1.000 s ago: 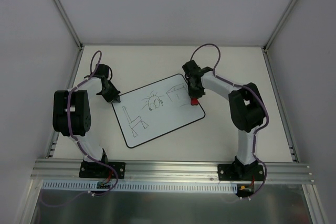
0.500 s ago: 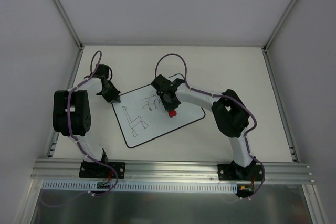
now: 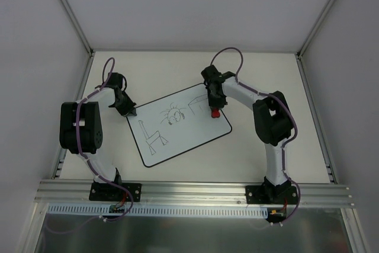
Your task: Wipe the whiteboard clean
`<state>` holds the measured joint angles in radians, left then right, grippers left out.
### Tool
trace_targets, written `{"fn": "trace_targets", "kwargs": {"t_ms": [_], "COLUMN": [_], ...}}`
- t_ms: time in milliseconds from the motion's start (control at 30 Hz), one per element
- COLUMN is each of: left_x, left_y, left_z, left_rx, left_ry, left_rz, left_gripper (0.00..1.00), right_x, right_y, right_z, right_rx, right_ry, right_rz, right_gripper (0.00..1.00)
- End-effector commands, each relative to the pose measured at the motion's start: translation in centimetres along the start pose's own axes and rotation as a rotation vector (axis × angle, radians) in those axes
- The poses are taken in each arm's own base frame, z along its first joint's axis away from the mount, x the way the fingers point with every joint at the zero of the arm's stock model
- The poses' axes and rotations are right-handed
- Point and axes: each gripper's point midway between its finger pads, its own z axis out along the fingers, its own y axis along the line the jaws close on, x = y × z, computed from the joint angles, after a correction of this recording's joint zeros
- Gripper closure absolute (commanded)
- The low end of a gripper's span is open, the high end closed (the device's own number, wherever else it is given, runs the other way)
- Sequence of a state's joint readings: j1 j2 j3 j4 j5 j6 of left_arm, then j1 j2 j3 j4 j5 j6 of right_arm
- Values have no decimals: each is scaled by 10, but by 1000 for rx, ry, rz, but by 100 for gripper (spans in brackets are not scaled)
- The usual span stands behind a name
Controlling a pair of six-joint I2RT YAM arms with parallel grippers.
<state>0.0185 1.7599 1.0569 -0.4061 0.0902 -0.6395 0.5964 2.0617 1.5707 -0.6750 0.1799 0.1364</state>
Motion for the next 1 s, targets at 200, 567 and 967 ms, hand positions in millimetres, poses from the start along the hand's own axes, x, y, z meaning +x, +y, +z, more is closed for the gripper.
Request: {"fn": "trace_targets", "kwargs": {"t_ms": [200, 567, 967], "left_x": [36, 36, 37], "left_y": [29, 29, 29], "left_z": [11, 11, 11], "left_rx": [-107, -105, -102], "left_ry": [114, 115, 119], "left_rz": [21, 27, 29], "left_gripper": [100, 100, 100], "right_x": [7, 13, 12], "right_y": [-17, 115, 67], "right_z": [29, 18, 33], "right_rx": [105, -162, -59], "right_ry": [118, 101, 144], "right_rz": [-28, -290, -164], "right_gripper": [100, 100, 100]}}
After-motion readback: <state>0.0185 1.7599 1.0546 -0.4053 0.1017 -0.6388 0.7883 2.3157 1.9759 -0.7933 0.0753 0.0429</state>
